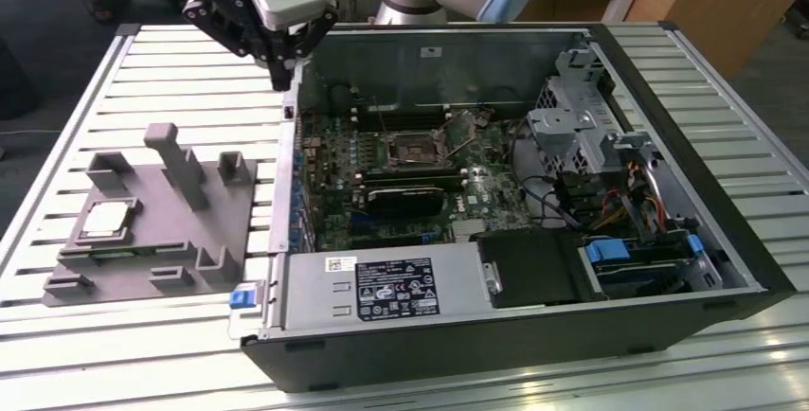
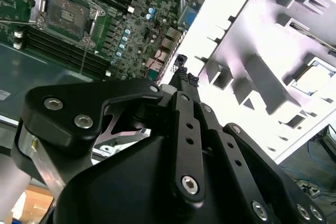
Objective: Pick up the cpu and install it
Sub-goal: 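Reach for the cpu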
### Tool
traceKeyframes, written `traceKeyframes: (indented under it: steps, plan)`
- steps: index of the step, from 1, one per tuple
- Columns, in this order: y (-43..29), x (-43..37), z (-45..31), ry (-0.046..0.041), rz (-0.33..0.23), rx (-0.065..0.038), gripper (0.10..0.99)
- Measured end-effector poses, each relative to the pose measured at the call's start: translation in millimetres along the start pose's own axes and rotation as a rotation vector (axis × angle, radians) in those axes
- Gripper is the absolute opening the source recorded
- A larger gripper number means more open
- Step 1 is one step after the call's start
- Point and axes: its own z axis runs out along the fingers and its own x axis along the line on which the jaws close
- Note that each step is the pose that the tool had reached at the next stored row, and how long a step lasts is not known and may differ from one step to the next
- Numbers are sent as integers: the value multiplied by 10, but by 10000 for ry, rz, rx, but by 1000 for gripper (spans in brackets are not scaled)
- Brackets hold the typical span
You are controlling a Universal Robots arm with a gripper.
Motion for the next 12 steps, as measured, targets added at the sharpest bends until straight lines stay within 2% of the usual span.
traceKeyframes:
  steps: [12]
  plan:
    - [-11, 133, 9, 39, 2, 2, 106]
